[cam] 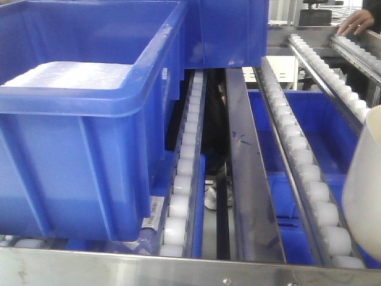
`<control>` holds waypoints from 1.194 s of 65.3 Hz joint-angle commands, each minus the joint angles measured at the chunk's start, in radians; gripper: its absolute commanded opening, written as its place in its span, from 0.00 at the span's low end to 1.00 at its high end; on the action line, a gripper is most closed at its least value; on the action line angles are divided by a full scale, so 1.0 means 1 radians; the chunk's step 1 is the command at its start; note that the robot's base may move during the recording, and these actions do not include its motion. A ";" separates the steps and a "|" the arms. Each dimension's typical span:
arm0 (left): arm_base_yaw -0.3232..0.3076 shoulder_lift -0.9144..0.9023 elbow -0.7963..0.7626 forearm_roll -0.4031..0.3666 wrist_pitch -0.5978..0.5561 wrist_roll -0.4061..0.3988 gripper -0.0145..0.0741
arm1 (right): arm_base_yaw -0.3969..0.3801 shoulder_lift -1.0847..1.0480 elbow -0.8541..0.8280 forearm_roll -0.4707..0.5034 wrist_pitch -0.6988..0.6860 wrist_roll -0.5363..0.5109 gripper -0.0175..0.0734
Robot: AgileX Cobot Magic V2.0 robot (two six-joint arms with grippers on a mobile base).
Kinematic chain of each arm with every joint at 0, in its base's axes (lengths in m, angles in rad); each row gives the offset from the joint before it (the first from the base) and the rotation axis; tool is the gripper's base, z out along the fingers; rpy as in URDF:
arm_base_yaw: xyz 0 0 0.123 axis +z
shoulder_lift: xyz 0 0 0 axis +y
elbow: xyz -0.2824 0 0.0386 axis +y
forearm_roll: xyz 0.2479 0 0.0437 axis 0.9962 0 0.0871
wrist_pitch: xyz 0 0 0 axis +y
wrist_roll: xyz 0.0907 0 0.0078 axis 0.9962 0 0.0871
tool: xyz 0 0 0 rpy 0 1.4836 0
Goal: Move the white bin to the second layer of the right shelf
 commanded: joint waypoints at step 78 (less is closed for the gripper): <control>-0.005 -0.014 0.037 -0.006 -0.084 -0.003 0.26 | 0.002 -0.041 0.017 -0.032 -0.136 0.020 0.25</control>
